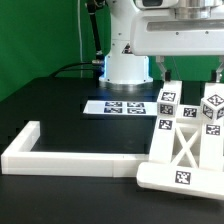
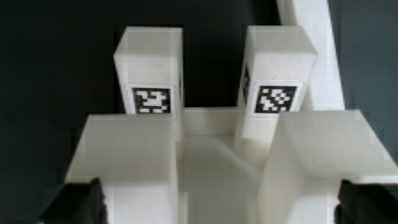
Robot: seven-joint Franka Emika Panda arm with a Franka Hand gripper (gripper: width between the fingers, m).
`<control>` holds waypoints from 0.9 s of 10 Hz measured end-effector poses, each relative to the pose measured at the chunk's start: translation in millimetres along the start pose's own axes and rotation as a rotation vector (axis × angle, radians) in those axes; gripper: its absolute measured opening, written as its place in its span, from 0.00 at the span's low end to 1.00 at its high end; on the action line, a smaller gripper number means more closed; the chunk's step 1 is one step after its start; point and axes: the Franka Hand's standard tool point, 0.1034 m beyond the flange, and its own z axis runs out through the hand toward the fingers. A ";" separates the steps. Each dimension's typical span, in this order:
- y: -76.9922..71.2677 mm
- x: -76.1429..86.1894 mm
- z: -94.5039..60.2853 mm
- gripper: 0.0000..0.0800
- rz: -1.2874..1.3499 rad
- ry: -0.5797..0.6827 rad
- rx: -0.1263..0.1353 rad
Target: Assemble chair
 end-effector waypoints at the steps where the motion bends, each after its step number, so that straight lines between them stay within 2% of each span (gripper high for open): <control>1: -0.4 -0.1 0.6 0.81 0.000 0.000 -0.001; 6: -1.2 -3.9 9.5 0.81 -0.005 0.031 -0.005; 9: -1.8 -12.7 21.7 0.81 -0.006 0.052 -0.011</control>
Offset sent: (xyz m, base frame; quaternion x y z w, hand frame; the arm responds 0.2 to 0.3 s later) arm -0.0126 0.0036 -0.0077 -0.0042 0.0144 -0.0009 0.9999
